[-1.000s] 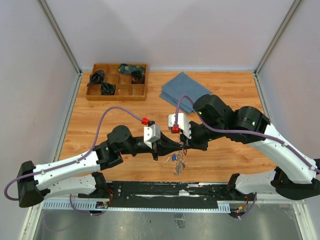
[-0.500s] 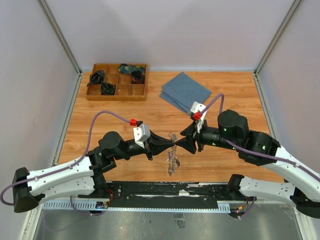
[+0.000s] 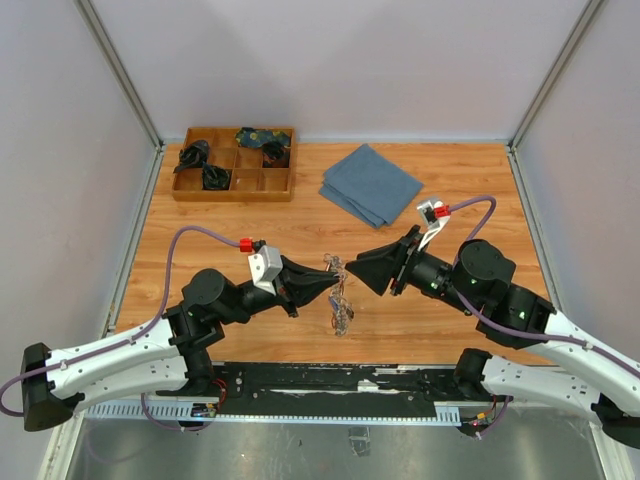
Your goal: Put the keys on the keyring
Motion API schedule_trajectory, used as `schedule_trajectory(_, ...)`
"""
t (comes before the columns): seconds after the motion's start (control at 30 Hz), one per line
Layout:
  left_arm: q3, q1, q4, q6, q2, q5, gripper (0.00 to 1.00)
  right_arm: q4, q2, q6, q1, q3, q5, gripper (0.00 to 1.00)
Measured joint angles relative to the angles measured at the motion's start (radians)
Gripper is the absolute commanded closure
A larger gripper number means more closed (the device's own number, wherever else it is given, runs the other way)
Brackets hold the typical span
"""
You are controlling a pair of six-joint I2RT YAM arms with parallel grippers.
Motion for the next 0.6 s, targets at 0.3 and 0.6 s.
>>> schedule_trajectory(0.3, 0.000, 0.000, 0.021, -0.003, -0.014, -0.015, 1.00, 0.021, 0.041, 0.049, 0.000, 0.000, -0.036, 0.63)
schedule_trajectory(0.6, -0.002, 0.000, 0.034, -0.003, -0.035, -0.032, 0.99, 0.026, 0.055, 0.069, 0.000, 0.000, -0.074, 0.78)
